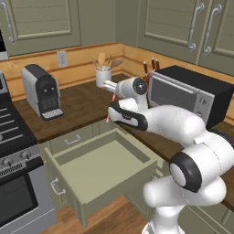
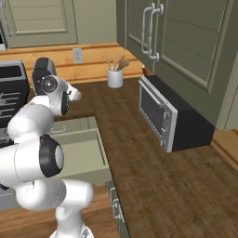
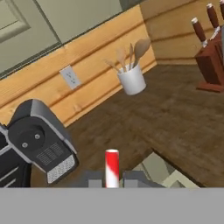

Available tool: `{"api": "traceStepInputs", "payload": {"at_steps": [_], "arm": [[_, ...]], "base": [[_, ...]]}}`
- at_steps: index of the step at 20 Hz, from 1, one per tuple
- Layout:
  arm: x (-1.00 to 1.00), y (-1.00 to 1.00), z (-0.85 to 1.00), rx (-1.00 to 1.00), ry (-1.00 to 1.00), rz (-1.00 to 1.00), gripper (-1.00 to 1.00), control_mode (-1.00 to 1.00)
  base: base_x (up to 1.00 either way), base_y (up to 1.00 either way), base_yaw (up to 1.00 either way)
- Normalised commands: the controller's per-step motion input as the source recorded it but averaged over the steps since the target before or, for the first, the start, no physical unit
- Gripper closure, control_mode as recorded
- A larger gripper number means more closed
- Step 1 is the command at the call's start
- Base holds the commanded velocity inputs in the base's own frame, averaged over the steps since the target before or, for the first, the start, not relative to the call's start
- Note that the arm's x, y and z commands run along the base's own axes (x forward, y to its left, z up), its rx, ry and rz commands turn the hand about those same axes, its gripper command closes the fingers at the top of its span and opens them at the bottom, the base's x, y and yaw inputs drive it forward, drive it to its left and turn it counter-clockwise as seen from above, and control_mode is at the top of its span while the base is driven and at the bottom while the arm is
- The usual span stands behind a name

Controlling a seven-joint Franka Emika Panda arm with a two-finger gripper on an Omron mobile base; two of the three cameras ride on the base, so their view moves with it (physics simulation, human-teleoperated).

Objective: Take a straw from the drawer in front and place it inside the glass cup on the dining counter.

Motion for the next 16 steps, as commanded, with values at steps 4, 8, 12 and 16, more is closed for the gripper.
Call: {"api": "traceStepInputs", "payload": {"at_steps": [4,8,12,16], "arm": [[-0.6,-0.24,0.74,-0.23,0.0,0.12,1.0,-1.0],[-0.7,-0.16,0.11,-0.06,0.0,0.12,1.0,-1.0],[-0.67,-0.17,0.0,0.0,0.0,0.1,1.0,-1.0],[-0.47,-0.07,-0.04,-0.04,0.0,0.06,1.0,-1.0]], "base": [[0.0,0.0,0.0],[0.0,0.0,0.0],[0.0,0.0,0.0],[0.0,0.0,0.0]]}}
